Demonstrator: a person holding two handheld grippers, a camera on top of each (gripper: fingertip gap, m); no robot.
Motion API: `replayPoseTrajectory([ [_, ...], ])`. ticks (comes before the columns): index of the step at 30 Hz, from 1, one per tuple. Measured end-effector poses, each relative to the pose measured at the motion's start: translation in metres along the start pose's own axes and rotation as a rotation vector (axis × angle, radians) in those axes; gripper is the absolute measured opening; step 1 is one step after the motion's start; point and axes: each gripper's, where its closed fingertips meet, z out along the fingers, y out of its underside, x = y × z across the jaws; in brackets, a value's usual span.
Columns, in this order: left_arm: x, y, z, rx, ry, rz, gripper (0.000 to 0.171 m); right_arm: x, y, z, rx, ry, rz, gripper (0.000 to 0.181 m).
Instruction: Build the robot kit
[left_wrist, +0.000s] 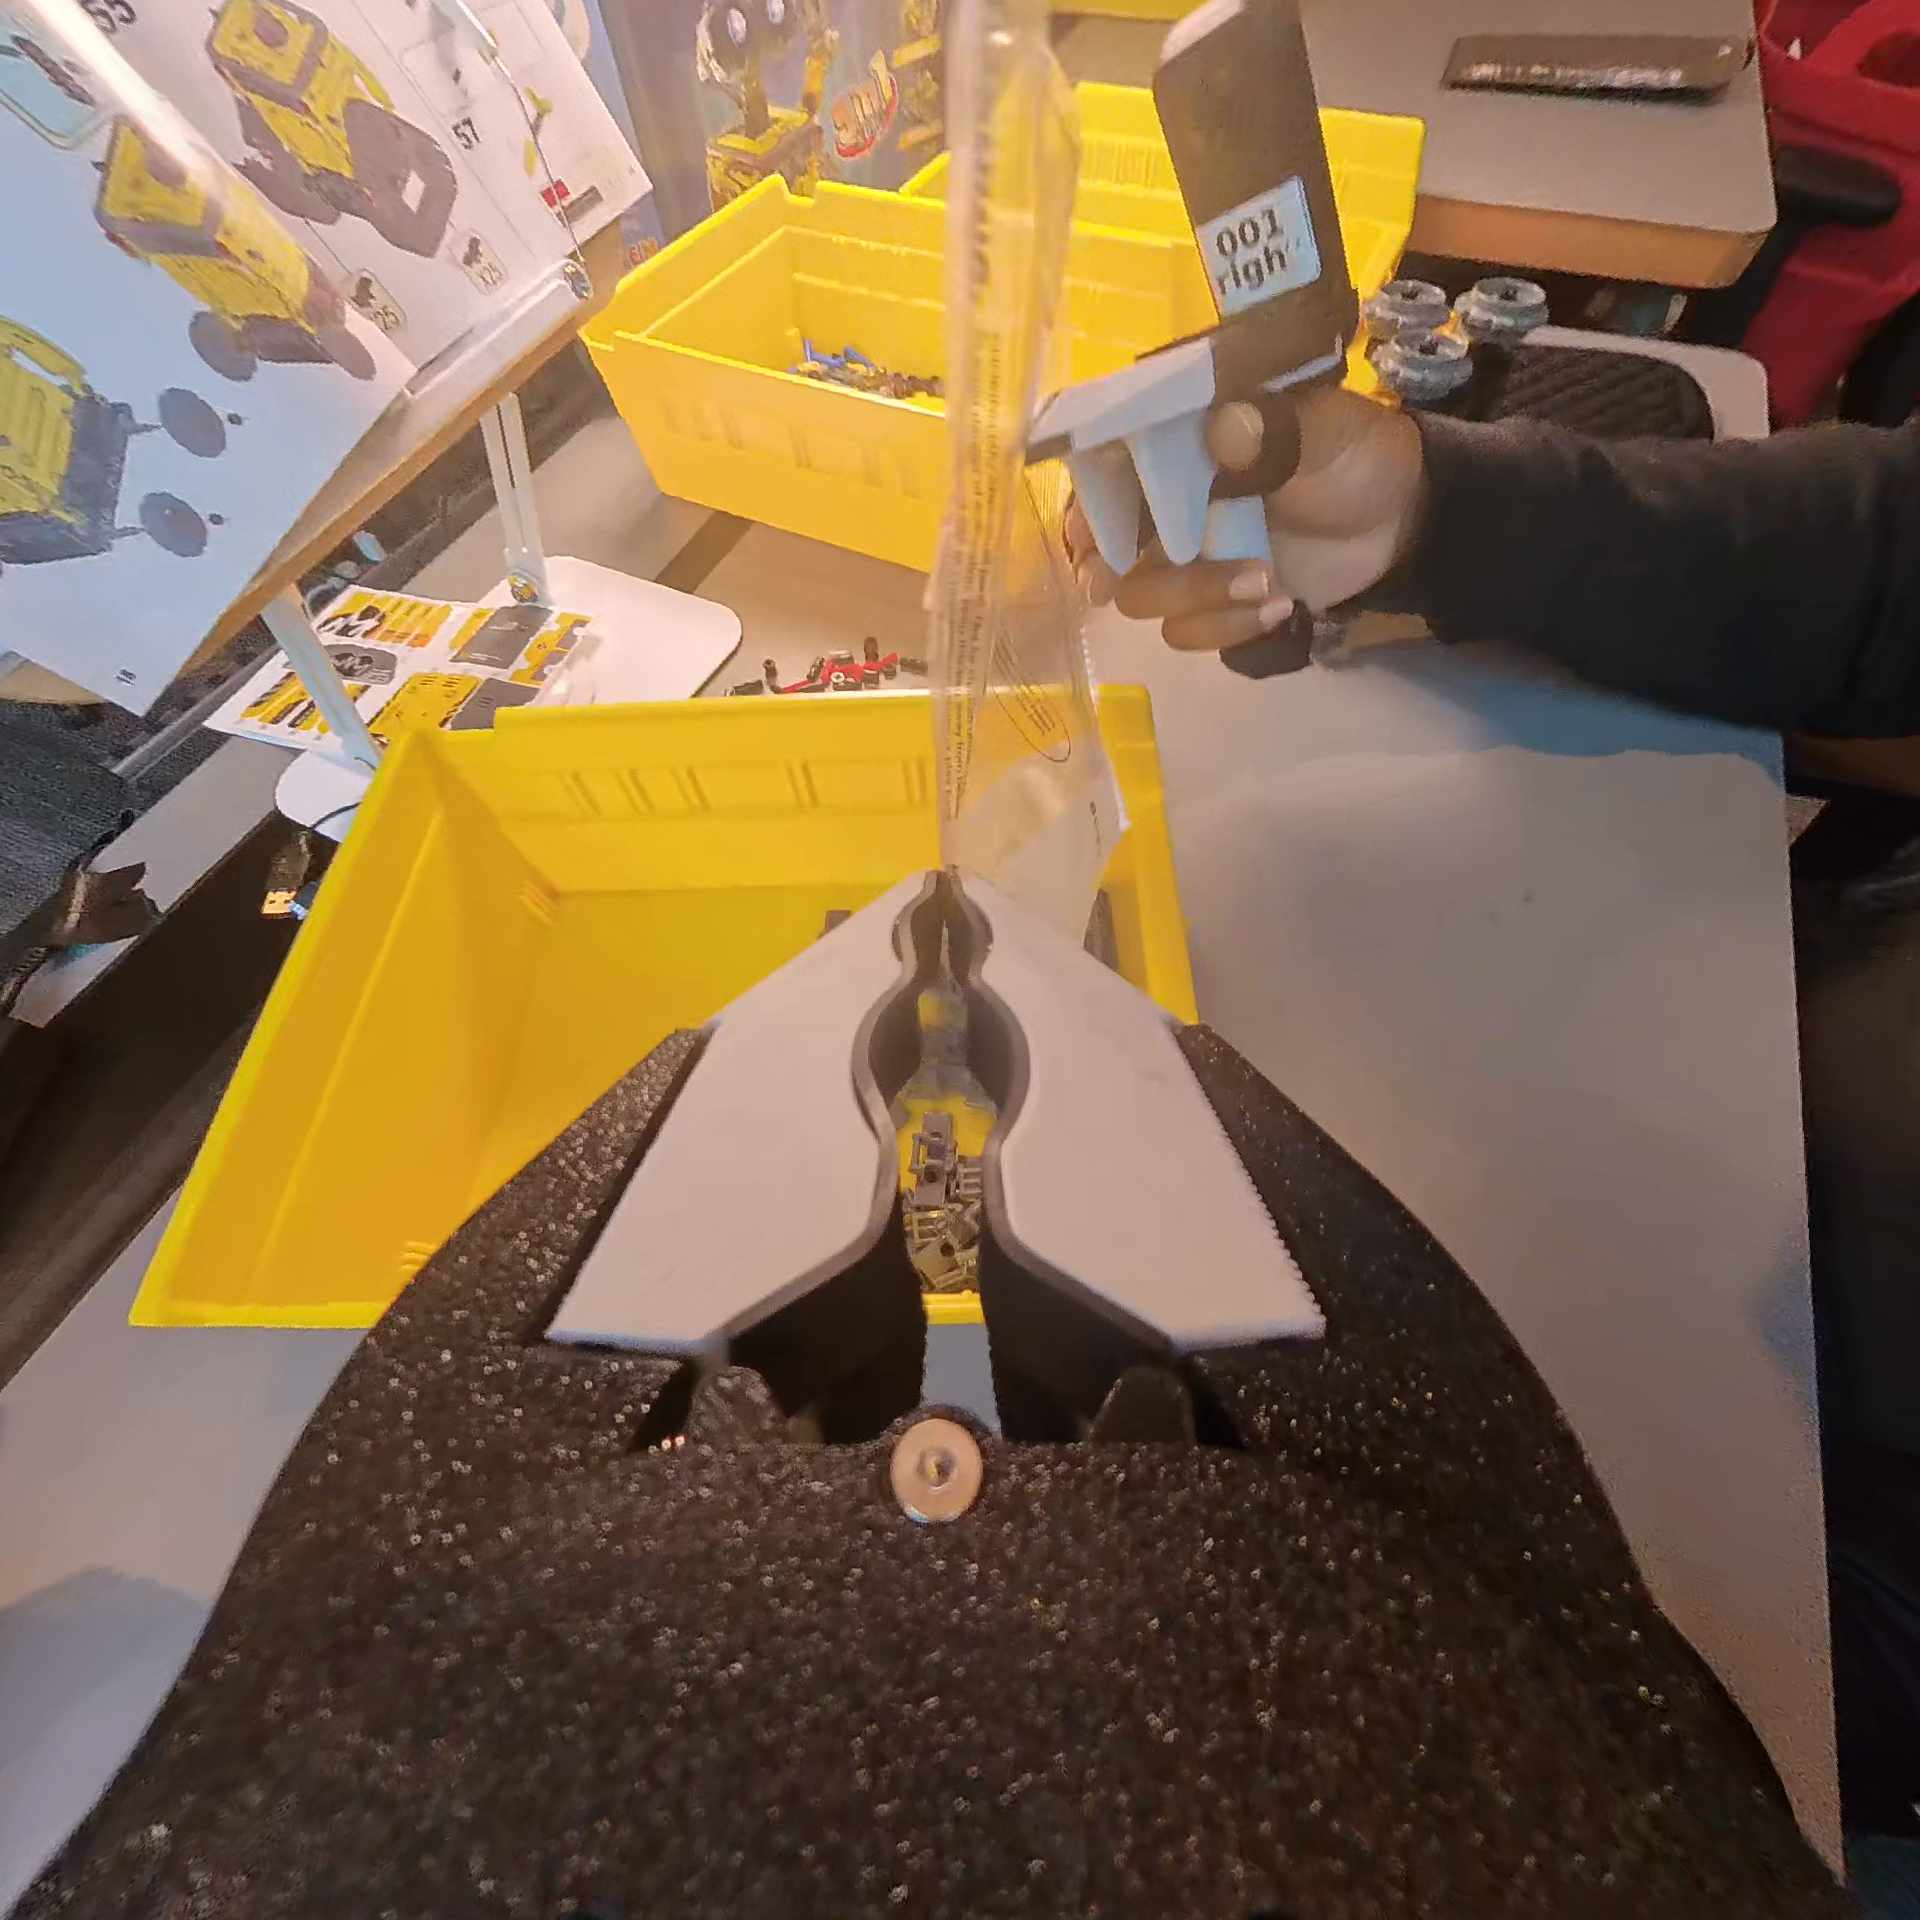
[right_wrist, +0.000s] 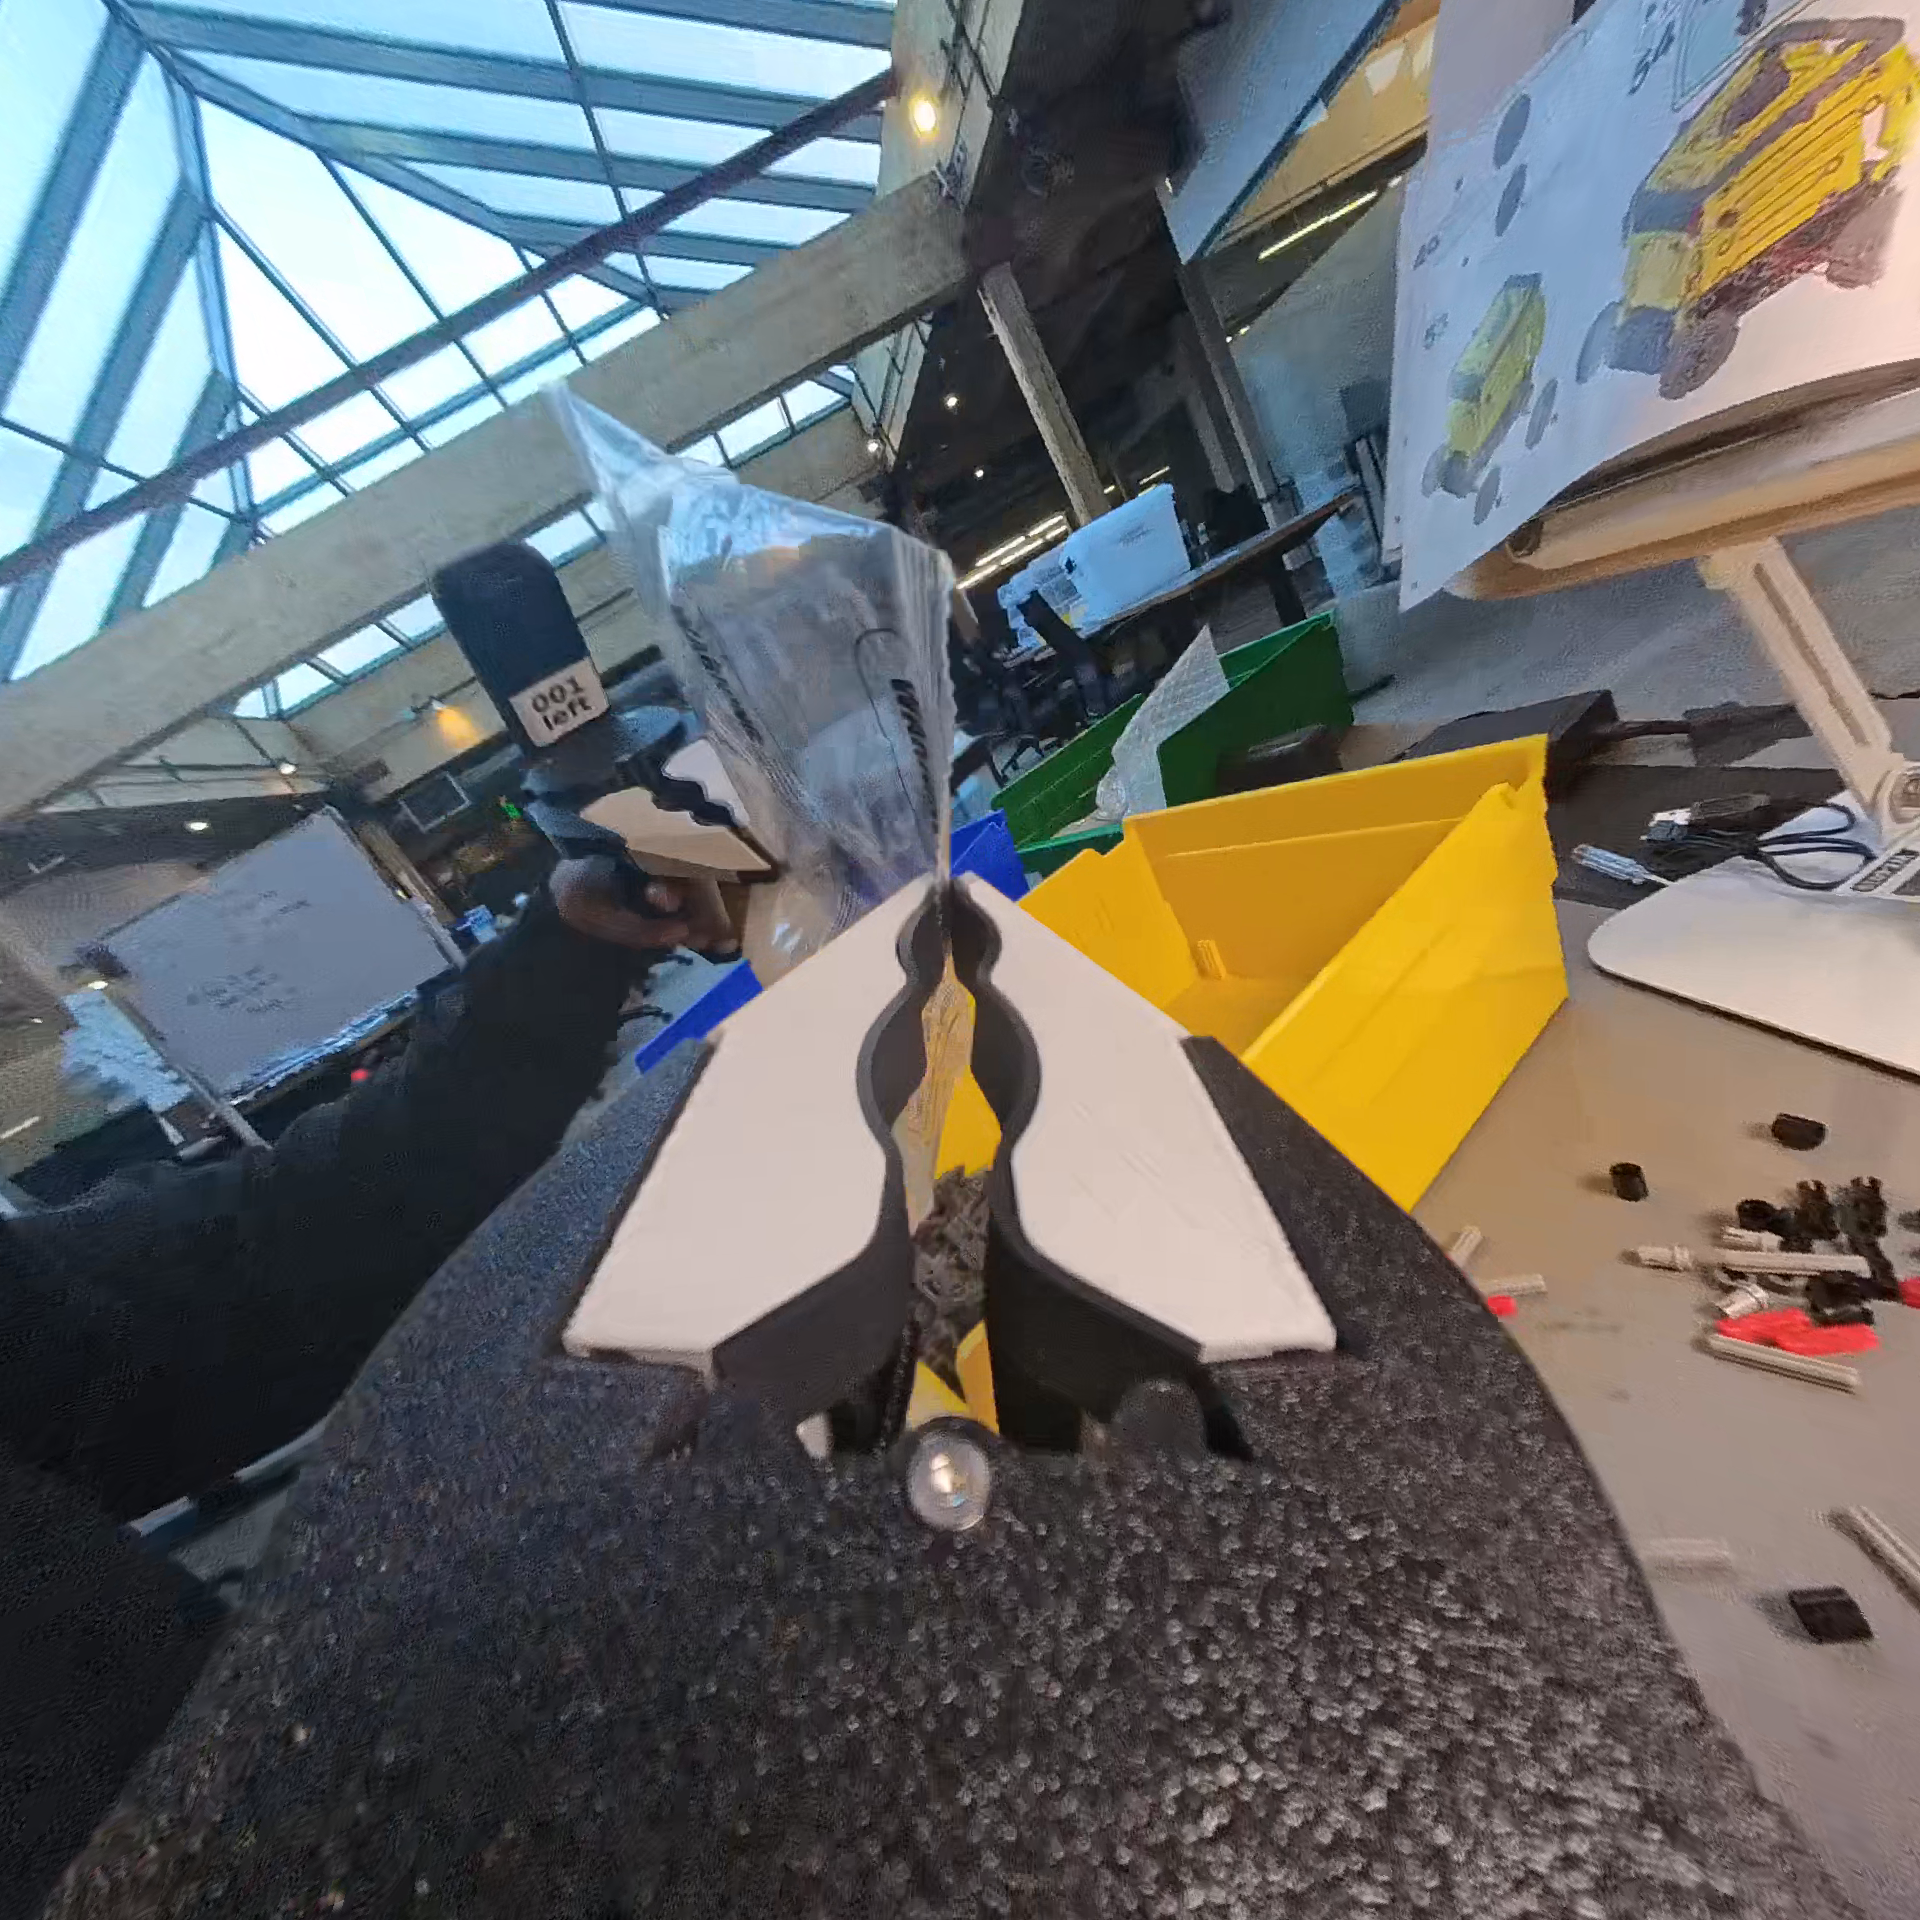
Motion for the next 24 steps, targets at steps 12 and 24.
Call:
replayPoseTrajectory([
  [12, 0.036, -0.002, -0.014, 0.17, 0.146, -0.159, 0.0, -0.024, 0.001, -0.004, -0.116, -0.045, -0.135, 0.0],
  [24, -0.012, 0.007, -0.091, 0.53, -0.059, -0.535, 0.0, -0.038, 0.003, -0.009, -0.157, 0.226, -0.494, 0.016],
])
